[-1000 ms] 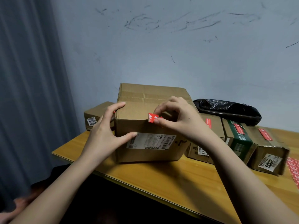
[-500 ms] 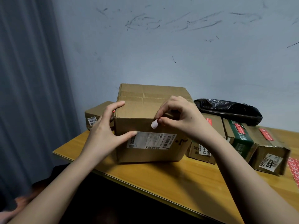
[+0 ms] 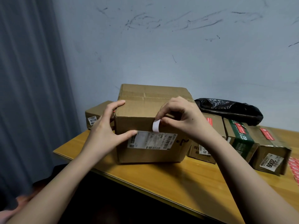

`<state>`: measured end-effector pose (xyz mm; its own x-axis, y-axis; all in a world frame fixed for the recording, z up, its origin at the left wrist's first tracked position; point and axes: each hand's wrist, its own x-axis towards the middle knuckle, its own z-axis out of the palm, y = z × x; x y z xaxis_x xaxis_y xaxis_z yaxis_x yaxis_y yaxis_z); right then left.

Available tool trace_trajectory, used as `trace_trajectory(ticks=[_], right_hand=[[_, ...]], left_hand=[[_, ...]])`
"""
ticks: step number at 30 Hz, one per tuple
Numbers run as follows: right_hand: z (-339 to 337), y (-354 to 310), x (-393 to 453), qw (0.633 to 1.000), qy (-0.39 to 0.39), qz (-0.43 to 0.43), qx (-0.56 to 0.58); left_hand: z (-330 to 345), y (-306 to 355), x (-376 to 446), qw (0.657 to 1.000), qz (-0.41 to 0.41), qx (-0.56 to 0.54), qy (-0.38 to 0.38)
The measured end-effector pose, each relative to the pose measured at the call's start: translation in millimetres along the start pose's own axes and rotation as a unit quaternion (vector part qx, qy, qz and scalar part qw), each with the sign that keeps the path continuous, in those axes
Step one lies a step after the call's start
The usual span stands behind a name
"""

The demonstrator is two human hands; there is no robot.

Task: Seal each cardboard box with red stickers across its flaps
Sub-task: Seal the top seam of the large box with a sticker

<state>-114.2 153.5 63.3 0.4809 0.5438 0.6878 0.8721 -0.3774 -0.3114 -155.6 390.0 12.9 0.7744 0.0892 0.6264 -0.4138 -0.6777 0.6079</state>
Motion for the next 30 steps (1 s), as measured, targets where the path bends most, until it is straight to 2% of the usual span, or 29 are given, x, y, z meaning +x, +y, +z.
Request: trace_trajectory(ticks=[4, 9, 15, 23, 30], right_hand=[[-2.7, -2.6, -1.2, 0.999, 0.007, -0.002, 0.043], [-6.4, -4.5, -2.2, 0.991, 0.007, 0.044, 0.128], [-10.3, -6.9, -1.0, 0.968, 0.07, 0.102, 0.22], [-15.7, -10.1, -1.4, 0.952, 0.098, 0.128, 0.261], [-16.1, -8.7, 0.3, 0.935, 0.154, 0.171, 0.27]], left_hand=[[-1.5, -3.5, 1.2, 1.0, -0.008, -0.011, 0.007], [-3.2, -6.1, 2.4, 1.0, -0.026, -0.018, -0.003], [-5.8, -6.6, 5.6, 0.999, -0.045, -0.023, -0.018], [-7.5, -13.8, 13.6, 0.993, -0.059, -0.073, -0.068], [-5.7, -17.3, 14.4, 0.991, -0.066, -0.1, -0.063]])
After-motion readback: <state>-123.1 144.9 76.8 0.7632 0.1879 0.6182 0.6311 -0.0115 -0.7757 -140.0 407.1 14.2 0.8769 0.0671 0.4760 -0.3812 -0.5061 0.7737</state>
